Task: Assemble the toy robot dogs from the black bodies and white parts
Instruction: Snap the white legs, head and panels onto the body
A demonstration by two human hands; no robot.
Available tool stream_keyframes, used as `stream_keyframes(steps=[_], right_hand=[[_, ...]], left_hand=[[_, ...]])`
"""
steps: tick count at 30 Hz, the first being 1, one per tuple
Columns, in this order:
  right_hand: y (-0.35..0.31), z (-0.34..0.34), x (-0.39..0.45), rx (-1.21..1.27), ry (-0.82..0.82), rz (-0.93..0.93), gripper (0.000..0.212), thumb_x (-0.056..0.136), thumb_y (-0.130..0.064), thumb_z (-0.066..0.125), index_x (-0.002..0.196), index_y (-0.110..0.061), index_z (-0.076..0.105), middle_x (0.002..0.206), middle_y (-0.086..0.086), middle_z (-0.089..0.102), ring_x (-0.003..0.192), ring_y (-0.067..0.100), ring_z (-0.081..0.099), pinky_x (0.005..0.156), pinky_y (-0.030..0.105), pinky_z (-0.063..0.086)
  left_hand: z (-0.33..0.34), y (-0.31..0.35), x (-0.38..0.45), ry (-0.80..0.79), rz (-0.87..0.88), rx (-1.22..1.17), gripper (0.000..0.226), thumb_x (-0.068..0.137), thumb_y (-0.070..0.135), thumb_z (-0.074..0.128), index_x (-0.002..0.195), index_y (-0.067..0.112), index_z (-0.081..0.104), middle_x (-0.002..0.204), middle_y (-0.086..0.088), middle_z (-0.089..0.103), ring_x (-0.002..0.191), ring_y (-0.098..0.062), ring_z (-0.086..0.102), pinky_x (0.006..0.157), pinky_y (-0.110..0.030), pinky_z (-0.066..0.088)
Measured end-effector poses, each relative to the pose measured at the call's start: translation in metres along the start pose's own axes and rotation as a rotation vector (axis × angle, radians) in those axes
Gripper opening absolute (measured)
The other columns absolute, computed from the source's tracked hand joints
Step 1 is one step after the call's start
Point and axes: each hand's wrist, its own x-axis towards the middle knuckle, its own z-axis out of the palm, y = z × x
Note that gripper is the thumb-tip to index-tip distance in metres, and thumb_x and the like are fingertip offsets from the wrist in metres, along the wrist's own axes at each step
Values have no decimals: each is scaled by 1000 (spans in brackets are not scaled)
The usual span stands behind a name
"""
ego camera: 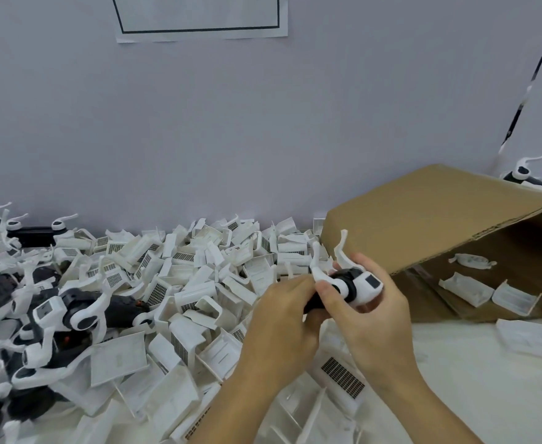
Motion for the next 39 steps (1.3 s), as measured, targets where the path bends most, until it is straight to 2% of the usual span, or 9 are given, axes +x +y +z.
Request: stream_keyframes(steps=[8, 12, 19, 22, 25, 27, 31, 35, 39], right_hand=[[-7, -1, 3, -44, 47, -34, 71, 55, -46, 83, 117, -15, 71, 90, -4, 77, 84, 15, 75, 77, 31, 63], [-8, 0, 3, 5, 45, -32, 73, 54, -44, 84, 119, -14, 71, 93, -3, 78, 87, 15, 76, 77, 28, 62], [-1, 1, 3, 77, -86, 70, 113, 46, -44, 91, 147, -23, 46, 121, -5, 73, 110, 9, 70, 92, 27, 57], [2, 1, 2, -19, -166, 87, 111, 57, -46, 86, 154, -28, 35, 139, -11, 60, 129, 4, 56, 107, 35, 47], [3, -2, 1, -73, -156, 107, 72, 73, -54, 70, 139, -38, 46, 135, -21, 60, 127, -6, 53, 98, 22, 46], [5, -2, 2, -111, -151, 127, 43, 90, -41, 65, 132, -39, 53, 131, -22, 61, 121, -9, 56, 90, 17, 46], [7, -3, 4, -143, -126, 174, 29, 101, -23, 57, 128, -35, 59, 123, -18, 64, 111, -8, 60, 96, 25, 50], [5, -2, 4, -144, -155, 209, 25, 104, -19, 52, 115, -39, 63, 114, -11, 69, 103, 5, 66, 84, 30, 53], [6, 1, 2, -125, -256, 319, 34, 107, -6, 39, 117, -22, 68, 99, 6, 73, 83, 15, 70, 67, 27, 51]], left_hand=[[1, -2, -2, -15, 30, -44, 15, 88, 7, 64, 96, 20, 65, 90, 15, 63, 71, 17, 50, 64, -1, 34], [0, -1, -1, -26, 8, -26, 7, 90, 12, 61, 94, 13, 67, 81, 13, 64, 68, 11, 48, 63, -6, 32], [-1, -4, -5, -1, -107, 63, 14, 93, 11, 55, 98, 23, 59, 83, 20, 58, 77, -3, 50, 68, -17, 36], [-4, 0, -1, 136, -281, -133, 30, 92, 4, 63, 100, 32, 55, 90, 16, 70, 84, -4, 66, 70, -20, 48], [-9, 5, 8, 369, -423, -419, 24, 96, 3, 63, 102, 26, 64, 92, 18, 75, 83, -1, 70, 68, -11, 51], [-12, 4, 12, 449, -584, -576, 22, 104, 12, 55, 105, 29, 68, 97, 15, 76, 92, -1, 71, 71, -11, 52], [-18, -2, 15, 519, -930, -946, 30, 109, 33, 43, 116, 18, 69, 113, 3, 72, 105, -15, 66, 87, -29, 52], [-23, 4, 18, 493, -887, -1321, 47, 72, 54, 72, 98, 15, 66, 78, -2, 63, 64, -14, 62, 59, -26, 56], [-18, -1, 17, 497, -931, -1346, 42, 72, 37, 76, 101, 10, 61, 69, -3, 61, 55, -14, 59, 62, -30, 58]])
